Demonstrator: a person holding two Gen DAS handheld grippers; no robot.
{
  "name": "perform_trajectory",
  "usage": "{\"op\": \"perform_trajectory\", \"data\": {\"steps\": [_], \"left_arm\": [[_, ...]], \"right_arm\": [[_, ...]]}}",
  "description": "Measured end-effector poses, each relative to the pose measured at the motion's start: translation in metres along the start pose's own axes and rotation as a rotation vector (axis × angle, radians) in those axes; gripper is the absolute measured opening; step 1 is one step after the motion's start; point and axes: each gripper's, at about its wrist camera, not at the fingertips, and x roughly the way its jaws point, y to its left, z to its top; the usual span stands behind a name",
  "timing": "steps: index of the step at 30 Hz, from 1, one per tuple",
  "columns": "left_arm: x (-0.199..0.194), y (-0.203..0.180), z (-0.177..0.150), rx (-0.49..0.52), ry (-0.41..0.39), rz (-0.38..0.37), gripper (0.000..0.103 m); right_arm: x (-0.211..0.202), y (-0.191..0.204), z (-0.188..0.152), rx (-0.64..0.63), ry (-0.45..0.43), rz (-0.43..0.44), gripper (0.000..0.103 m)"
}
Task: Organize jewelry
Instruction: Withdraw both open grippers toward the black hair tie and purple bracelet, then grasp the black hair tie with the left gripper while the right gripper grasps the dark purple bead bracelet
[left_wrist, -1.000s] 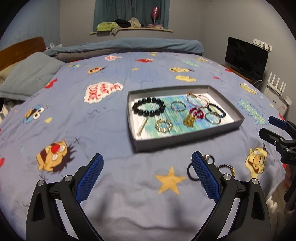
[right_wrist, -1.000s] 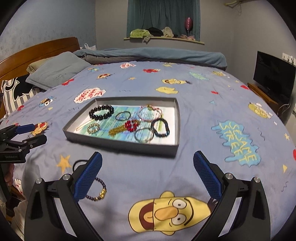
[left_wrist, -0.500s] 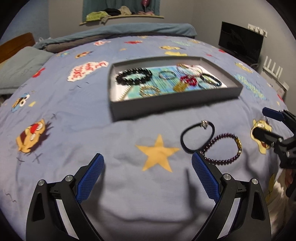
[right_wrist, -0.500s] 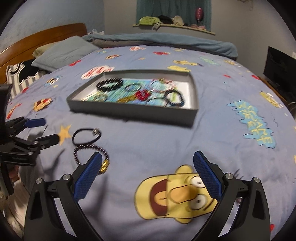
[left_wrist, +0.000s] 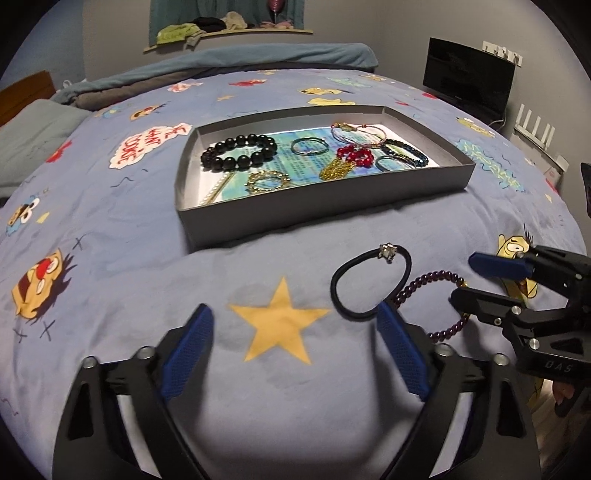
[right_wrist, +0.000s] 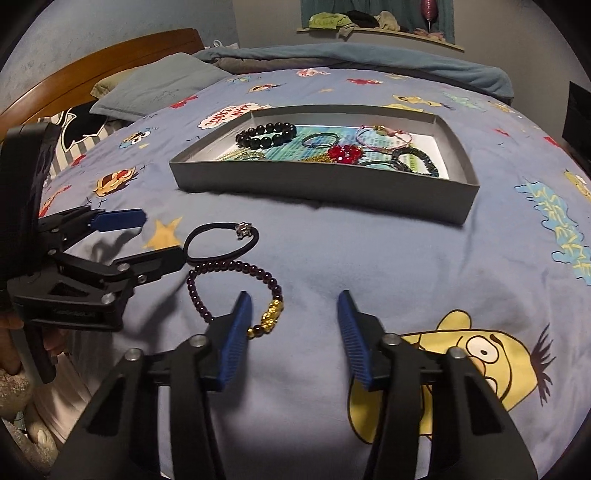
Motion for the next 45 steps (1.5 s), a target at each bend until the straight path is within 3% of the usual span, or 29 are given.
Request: {"op": "perform_trajectory", "data": {"steps": [2, 5, 11, 16, 20, 24, 45], "left_arm": [[0.002, -0.002, 0.002, 0.000, 0.002, -0.005, 0.073], [0.005, -0.005, 0.006, 0.010, 0.000, -0.017, 0.061], [0.013, -0.018, 0.011, 0.067, -0.002, -0.041, 0.031], [0.020, -0.034, 0.010, 0.154, 0.007, -0.002, 0.017], [0.029, -0.037, 0.012, 0.163, 0.016, 0.008, 0.010], [0.029, -0.033, 0.012, 0.147, 0.008, 0.000, 0.004], [-0.033, -0.007, 0.023, 0.078, -0.121, -0.044, 0.004]], "right_arm": [[0.001, 0.000, 0.000, -0.004, 0.003, 0.005, 0.026], [0.000, 0.005, -0.001, -0.034, 0.006, 0.008, 0.019], [0.004, 0.008, -0.003, -0.060, 0.017, 0.003, 0.017], [0.008, 0.007, -0.004, -0.054, 0.029, 0.003, 0.017], [0.014, 0.004, -0.002, -0.042, 0.036, 0.003, 0.014], [0.014, 0.006, 0.000, -0.045, 0.031, -0.004, 0.009], [-0.030, -0.006, 0.016, -0.018, -0.090, -0.046, 0.007]]}}
